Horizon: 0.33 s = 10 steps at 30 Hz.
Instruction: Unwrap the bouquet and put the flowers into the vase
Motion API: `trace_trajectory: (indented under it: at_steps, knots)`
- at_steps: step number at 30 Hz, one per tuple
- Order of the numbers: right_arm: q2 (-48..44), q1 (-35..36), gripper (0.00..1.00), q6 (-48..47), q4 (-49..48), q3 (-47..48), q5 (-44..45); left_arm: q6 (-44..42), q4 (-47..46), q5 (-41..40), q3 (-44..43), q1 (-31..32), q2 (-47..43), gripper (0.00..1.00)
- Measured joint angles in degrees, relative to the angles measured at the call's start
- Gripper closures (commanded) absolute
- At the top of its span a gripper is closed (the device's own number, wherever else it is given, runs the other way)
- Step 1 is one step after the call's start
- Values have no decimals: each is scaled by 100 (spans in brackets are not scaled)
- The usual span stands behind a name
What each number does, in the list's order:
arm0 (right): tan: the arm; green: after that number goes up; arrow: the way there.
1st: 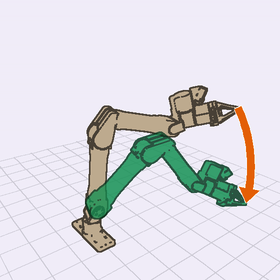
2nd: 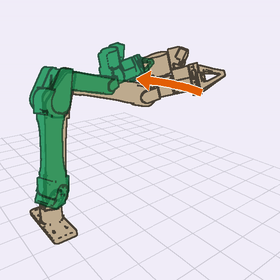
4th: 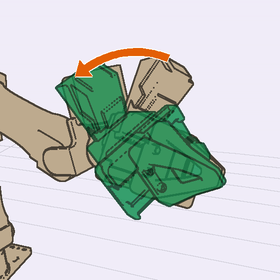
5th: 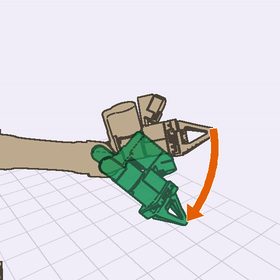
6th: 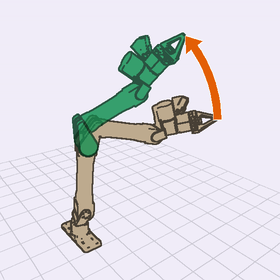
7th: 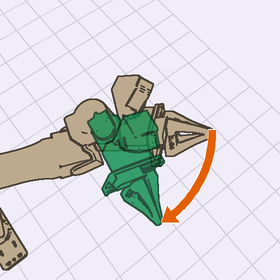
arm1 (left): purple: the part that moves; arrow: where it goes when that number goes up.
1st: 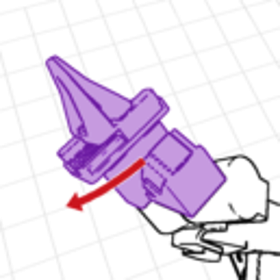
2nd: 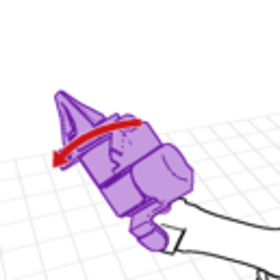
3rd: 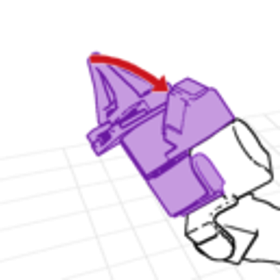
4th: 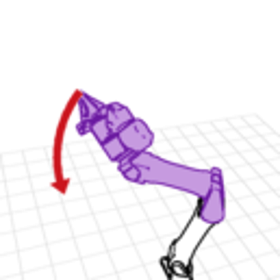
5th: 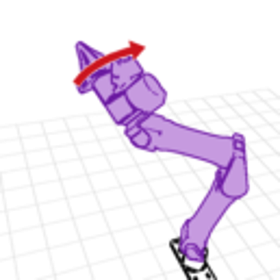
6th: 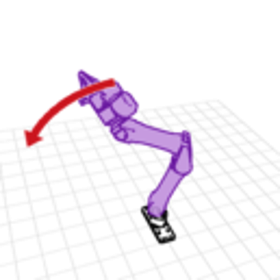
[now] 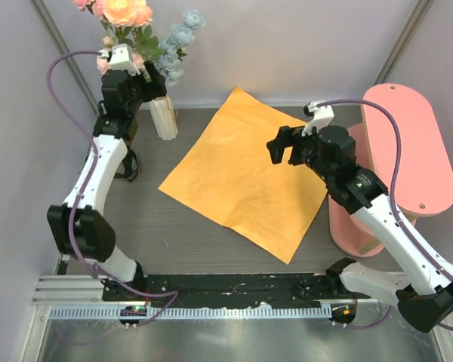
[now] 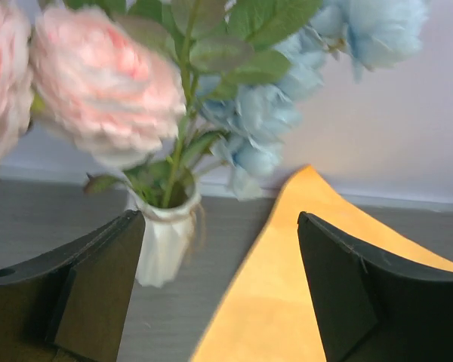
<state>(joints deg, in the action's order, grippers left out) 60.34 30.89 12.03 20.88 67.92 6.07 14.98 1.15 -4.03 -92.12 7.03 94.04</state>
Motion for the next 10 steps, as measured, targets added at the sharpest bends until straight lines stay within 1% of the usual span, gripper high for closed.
trace_trajectory:
  at_steps: [3,7,10]
  knots:
    - [-11,0,7,160,361,11,461,533,188,411,627,-15,-745,14]
    - [-120,0,7,341,909,7,960,1202,249,1220,1670,-31,-1727,14]
    - [-553,-2,7,341,1193,-125,1119,1637,387,1899,2205,-31,-2321,14]
